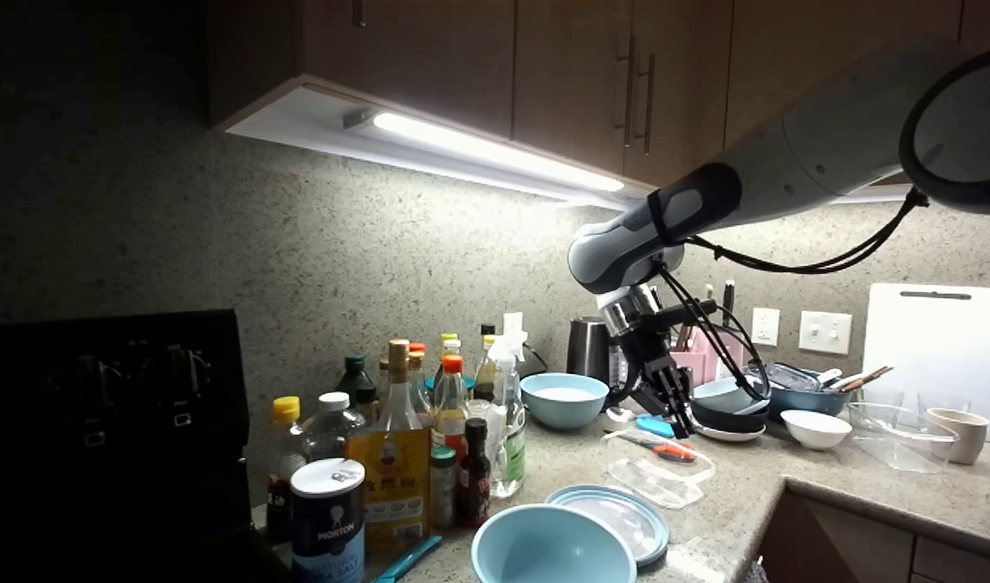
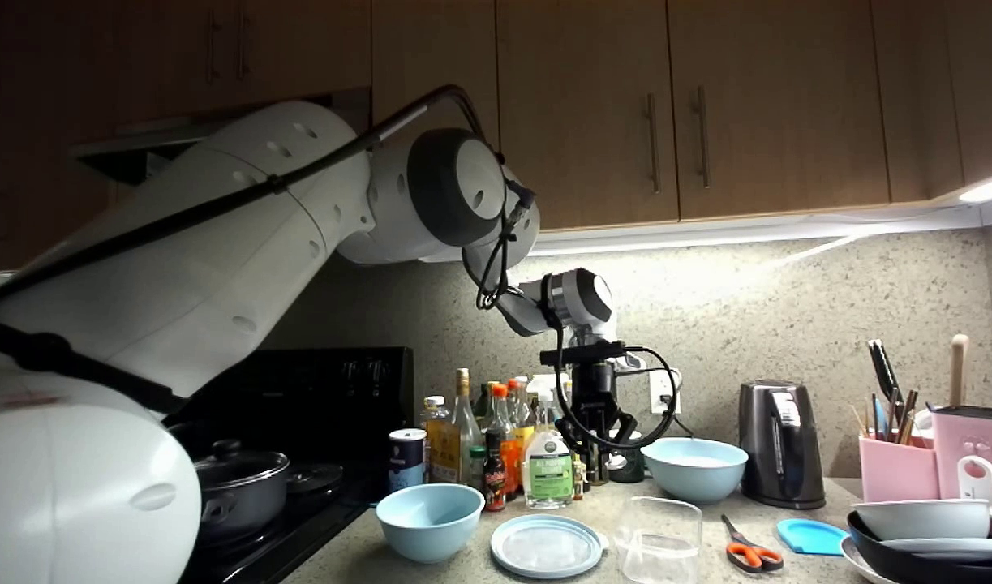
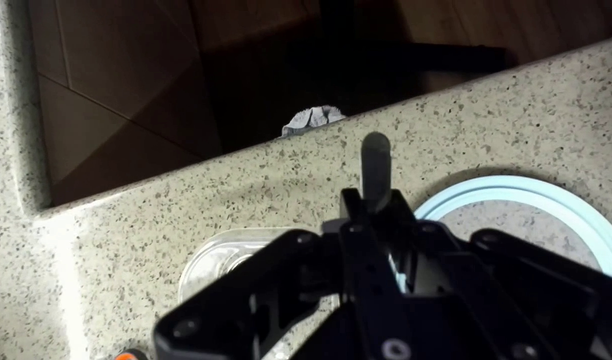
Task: Remove the spoon from the container and put it on the lid of the bowl
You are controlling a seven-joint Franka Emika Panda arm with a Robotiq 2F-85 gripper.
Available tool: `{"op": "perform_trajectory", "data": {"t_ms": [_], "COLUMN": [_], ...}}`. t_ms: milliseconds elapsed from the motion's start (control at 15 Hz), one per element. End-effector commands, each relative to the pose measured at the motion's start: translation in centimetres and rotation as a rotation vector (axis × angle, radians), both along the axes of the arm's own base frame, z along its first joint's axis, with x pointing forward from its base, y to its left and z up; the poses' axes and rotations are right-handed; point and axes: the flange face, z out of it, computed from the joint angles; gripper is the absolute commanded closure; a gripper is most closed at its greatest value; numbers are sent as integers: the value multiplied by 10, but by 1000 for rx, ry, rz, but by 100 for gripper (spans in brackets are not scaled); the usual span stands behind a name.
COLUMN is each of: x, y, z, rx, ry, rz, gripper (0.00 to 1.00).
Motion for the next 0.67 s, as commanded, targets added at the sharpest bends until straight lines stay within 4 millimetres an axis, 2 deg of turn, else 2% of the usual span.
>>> {"op": "perform_trajectory", "data": {"t_ms": [0, 133, 200, 467, 533, 600], "x": [-38, -46, -25, -37, -38, -41], "y": [4, -2, 2, -2, 9, 21], "z": [-1, -4, -11, -9, -11, -15], "rx": [30, 24, 14, 16, 5, -8], "ry": [-18, -29, -1, -4, -8, -6], "rz": [-23, -13, 6, 3, 16, 34], "gripper": [96, 96, 86, 86, 96, 96]}}
